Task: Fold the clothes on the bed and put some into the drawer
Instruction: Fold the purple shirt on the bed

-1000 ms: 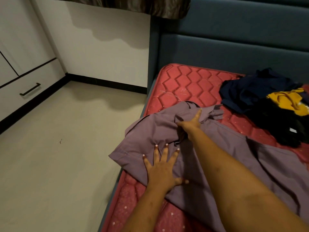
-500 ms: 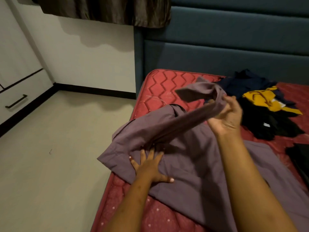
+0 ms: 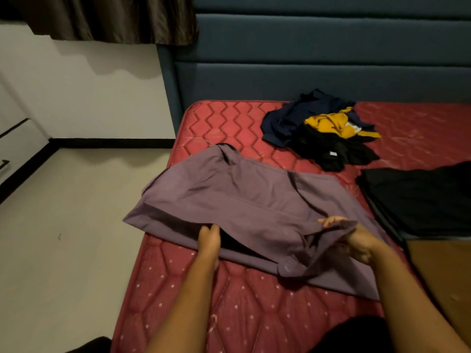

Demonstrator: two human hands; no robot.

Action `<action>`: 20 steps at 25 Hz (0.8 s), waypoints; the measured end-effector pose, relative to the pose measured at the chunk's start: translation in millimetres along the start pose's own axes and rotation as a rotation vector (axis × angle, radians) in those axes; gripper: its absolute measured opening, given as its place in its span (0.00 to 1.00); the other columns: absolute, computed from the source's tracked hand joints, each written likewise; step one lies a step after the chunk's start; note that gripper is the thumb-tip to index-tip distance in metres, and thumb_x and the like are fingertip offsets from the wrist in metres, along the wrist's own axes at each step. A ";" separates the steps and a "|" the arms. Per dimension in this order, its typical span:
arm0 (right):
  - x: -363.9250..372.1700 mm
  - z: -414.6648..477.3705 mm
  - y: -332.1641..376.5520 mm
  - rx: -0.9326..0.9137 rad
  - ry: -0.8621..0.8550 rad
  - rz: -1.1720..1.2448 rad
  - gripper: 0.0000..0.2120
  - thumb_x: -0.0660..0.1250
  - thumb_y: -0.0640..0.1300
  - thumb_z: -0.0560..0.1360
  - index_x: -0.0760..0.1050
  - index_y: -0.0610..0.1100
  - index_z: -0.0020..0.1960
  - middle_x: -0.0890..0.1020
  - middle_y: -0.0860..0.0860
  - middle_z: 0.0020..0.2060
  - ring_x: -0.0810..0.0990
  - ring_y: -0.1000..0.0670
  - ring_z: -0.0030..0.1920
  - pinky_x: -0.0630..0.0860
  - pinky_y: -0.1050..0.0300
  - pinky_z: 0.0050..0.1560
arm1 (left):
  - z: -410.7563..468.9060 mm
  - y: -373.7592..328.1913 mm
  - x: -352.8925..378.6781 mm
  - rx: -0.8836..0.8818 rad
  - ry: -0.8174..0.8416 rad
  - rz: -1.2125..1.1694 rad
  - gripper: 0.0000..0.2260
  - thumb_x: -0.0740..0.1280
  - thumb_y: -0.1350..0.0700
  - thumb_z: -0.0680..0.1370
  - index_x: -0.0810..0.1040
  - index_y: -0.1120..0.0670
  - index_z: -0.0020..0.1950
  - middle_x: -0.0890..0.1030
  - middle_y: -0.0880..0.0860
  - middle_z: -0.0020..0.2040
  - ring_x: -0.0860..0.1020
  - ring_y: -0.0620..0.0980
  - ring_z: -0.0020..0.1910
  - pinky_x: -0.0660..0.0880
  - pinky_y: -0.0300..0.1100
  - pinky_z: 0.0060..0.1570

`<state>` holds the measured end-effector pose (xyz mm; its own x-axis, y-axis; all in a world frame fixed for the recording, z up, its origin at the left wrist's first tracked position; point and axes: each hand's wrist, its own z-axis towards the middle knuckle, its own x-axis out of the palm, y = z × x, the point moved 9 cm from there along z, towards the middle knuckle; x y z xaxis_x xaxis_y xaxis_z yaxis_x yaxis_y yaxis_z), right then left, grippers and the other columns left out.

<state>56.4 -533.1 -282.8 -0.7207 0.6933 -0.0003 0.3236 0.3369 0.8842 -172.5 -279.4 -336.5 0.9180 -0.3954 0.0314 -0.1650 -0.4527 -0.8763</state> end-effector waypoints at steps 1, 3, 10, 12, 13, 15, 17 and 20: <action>-6.8 -6.3 1.1 -0.019 -0.077 0.083 0.13 0.57 0.29 0.77 0.77 0.43 0.51 0.82 0.47 0.46 0.83 0.53 0.33 0.80 0.59 0.29 | -10.0 12.5 9.9 -0.096 0.059 -0.201 0.22 0.57 0.45 0.81 0.67 0.56 0.72 0.72 0.56 0.69 0.72 0.60 0.66 0.69 0.52 0.63; -31.5 -21.3 -5.9 -0.023 -0.265 0.315 0.16 0.57 0.37 0.81 0.74 0.49 0.63 0.82 0.50 0.40 0.81 0.51 0.32 0.80 0.58 0.29 | -34.3 23.6 30.8 -0.256 0.178 -0.448 0.31 0.49 0.33 0.79 0.59 0.50 0.77 0.68 0.55 0.72 0.67 0.62 0.70 0.64 0.56 0.68; -31.4 -33.9 -61.5 0.273 -0.232 0.307 0.31 0.67 0.64 0.71 0.60 0.60 0.70 0.74 0.46 0.60 0.76 0.40 0.54 0.77 0.37 0.50 | -71.1 65.2 82.3 -0.366 0.327 -0.116 0.16 0.64 0.50 0.80 0.72 0.56 0.65 0.77 0.52 0.62 0.79 0.51 0.49 0.72 0.48 0.52; -20.3 -28.5 -59.7 0.212 -0.252 0.188 0.34 0.73 0.43 0.72 0.57 0.66 0.67 0.76 0.47 0.52 0.77 0.44 0.46 0.78 0.47 0.41 | -81.4 81.3 102.2 -0.386 0.338 -0.067 0.11 0.63 0.53 0.81 0.73 0.56 0.61 0.79 0.51 0.53 0.79 0.49 0.44 0.74 0.45 0.45; -23.0 -23.0 -56.4 0.156 -0.287 0.141 0.33 0.69 0.34 0.73 0.61 0.63 0.65 0.77 0.47 0.48 0.77 0.46 0.41 0.77 0.51 0.37 | -86.3 87.1 111.5 -0.384 0.340 -0.048 0.09 0.62 0.55 0.81 0.73 0.56 0.59 0.80 0.51 0.48 0.79 0.49 0.41 0.75 0.43 0.41; -44.9 -16.5 -40.2 -0.003 -0.435 -0.035 0.24 0.61 0.25 0.73 0.71 0.50 0.60 0.78 0.45 0.40 0.77 0.45 0.36 0.75 0.49 0.34 | -89.6 90.3 117.0 -0.338 0.294 -0.028 0.06 0.61 0.56 0.82 0.73 0.57 0.56 0.80 0.53 0.42 0.79 0.49 0.32 0.74 0.39 0.32; -87.5 -19.7 -22.3 -0.125 -0.662 -0.296 0.18 0.60 0.26 0.71 0.78 0.43 0.54 0.80 0.45 0.37 0.79 0.41 0.41 0.75 0.47 0.42 | -89.4 89.6 114.3 -0.286 0.217 -0.009 0.05 0.58 0.58 0.83 0.71 0.57 0.51 0.79 0.54 0.39 0.79 0.48 0.24 0.72 0.37 0.23; -137.1 -26.0 -35.5 -0.083 -0.840 -0.339 0.16 0.61 0.28 0.72 0.78 0.42 0.54 0.81 0.42 0.44 0.78 0.43 0.46 0.73 0.52 0.47 | -106.6 96.7 115.8 -0.307 0.250 0.209 0.07 0.58 0.58 0.83 0.71 0.61 0.49 0.79 0.57 0.35 0.75 0.50 0.18 0.68 0.34 0.18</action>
<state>127.8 -656.6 -302.0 -0.0750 0.8124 -0.5782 0.1065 0.5831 0.8054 -120.6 -454.2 -366.4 0.7444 -0.6676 0.0169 -0.4719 -0.5438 -0.6939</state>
